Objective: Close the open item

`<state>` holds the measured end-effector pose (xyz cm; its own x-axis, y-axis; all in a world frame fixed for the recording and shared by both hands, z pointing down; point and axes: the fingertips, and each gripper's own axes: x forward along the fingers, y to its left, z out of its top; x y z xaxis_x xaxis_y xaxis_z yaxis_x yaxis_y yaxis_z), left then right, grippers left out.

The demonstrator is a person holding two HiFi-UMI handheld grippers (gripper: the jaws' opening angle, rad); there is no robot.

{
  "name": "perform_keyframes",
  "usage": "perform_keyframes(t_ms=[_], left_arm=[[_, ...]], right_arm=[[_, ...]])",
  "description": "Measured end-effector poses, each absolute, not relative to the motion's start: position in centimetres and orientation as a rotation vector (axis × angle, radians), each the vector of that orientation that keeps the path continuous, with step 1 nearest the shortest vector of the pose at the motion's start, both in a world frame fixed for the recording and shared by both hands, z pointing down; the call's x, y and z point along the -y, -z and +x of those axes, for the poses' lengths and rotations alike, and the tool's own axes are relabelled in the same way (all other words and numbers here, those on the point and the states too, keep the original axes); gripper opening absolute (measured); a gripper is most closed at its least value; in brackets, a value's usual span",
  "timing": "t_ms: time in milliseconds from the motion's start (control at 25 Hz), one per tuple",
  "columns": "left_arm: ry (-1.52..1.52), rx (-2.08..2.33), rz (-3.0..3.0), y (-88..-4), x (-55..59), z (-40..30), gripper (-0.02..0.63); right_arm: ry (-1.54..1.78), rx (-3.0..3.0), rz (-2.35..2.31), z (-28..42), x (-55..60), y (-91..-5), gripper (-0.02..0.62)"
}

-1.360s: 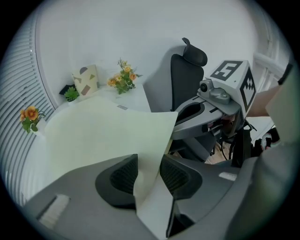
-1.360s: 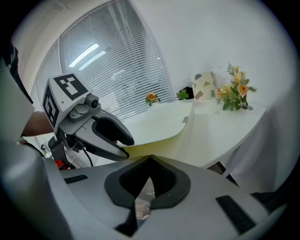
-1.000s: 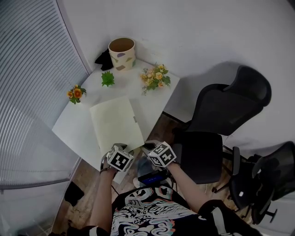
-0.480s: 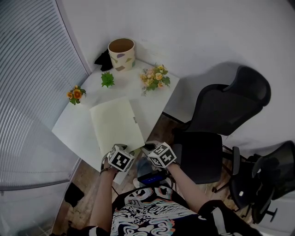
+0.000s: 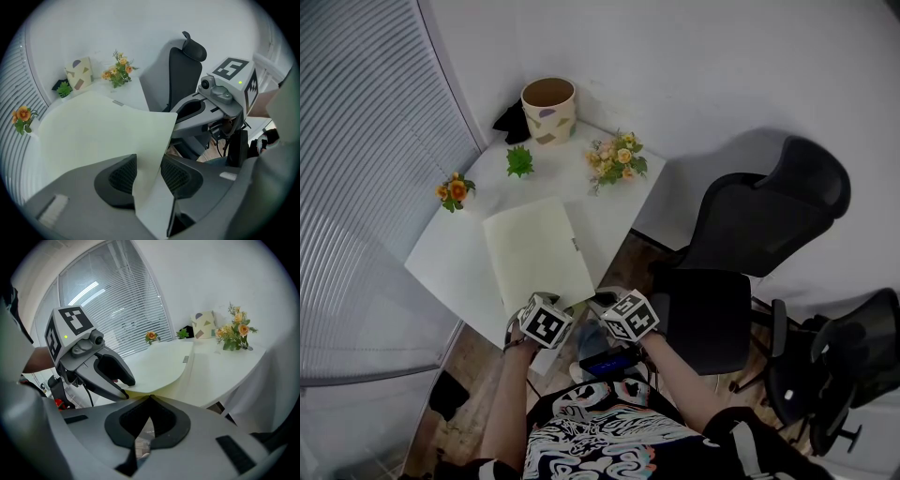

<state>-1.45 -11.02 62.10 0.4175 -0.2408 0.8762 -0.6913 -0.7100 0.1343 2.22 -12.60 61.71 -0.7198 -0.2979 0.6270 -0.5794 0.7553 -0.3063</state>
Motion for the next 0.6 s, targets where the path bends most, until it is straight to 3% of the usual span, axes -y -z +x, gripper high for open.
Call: perform_keyframes(t_ms=[600], left_arm=[[-1.238, 0.783, 2.198, -62.09, 10.96, -1.34, 0.156]], right_arm=[[-0.644, 2.385, 0.643, 2.2, 12.47, -61.79, 0.002]])
